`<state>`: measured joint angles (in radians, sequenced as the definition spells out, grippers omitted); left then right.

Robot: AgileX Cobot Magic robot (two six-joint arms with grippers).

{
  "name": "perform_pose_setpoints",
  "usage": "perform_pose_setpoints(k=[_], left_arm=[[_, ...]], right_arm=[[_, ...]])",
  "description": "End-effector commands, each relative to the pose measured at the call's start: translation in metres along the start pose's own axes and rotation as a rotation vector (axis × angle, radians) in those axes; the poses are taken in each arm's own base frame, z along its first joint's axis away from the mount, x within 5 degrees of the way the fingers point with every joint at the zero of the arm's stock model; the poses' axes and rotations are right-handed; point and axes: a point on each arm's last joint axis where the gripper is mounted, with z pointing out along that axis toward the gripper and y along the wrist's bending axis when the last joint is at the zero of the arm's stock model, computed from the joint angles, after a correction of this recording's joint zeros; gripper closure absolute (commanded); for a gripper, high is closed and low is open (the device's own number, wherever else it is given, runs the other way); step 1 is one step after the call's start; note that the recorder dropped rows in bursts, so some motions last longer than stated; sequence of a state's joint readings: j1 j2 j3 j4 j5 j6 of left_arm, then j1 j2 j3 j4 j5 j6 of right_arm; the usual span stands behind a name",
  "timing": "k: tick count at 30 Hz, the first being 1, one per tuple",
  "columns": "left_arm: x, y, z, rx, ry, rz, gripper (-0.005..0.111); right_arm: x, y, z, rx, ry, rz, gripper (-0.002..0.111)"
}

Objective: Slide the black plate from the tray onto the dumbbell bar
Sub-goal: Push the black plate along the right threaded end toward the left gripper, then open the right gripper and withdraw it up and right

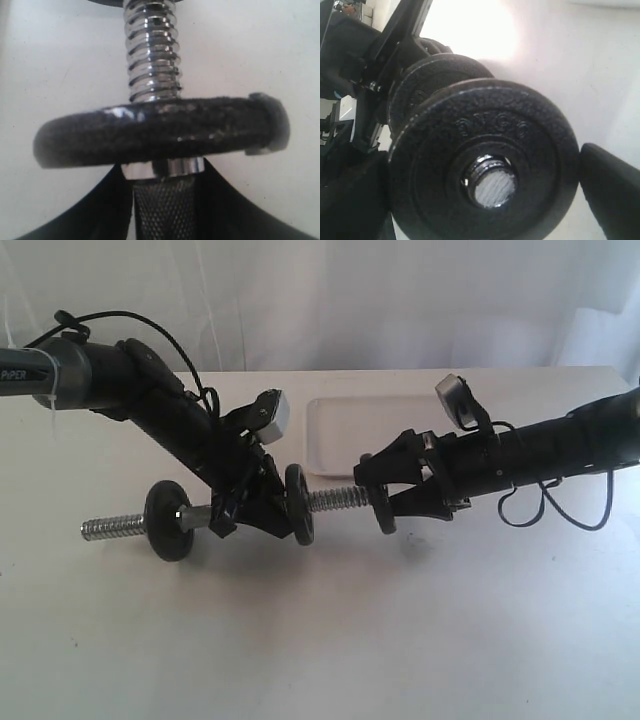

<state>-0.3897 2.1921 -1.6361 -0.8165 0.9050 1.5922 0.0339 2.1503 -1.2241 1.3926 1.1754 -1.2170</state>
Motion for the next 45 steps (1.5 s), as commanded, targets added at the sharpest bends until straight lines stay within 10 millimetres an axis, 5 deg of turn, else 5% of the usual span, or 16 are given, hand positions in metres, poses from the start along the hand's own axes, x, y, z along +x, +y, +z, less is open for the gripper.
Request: perform_pose_setpoints(k=[1,20,27,36,45], left_arm=[[-0.078,-0.009,-0.024,0.072,-0.649,-0.158,0.107],[-0.08,-0.008,-0.026,0.065,-0.681,-0.165,0.107],[-0.08,-0.008,-0.025,0.065,-0.679,-0.164,0.107],[-0.078,-0.009,-0.024,0.069,-0.657,-0.155,0.107],[-0.072,-0.012,-0.02,0.088,-0.567,-0.117,0.107]], right_arm=[[-0.008,0.018,0.007,-0.089,-0.058,-0.001,0.029],[-0.007,0.027,0.022,-0.114,-0.041,-0.003,0.027],[-0.006,0.027,0.022,-0.111,-0.033,-0.012,0.01],[-0.003,0.026,0.022,-0.096,0.006,-0.053,0.008],[-0.01,0.035,-0.006,0.003,0.098,-0.226,0.016]])
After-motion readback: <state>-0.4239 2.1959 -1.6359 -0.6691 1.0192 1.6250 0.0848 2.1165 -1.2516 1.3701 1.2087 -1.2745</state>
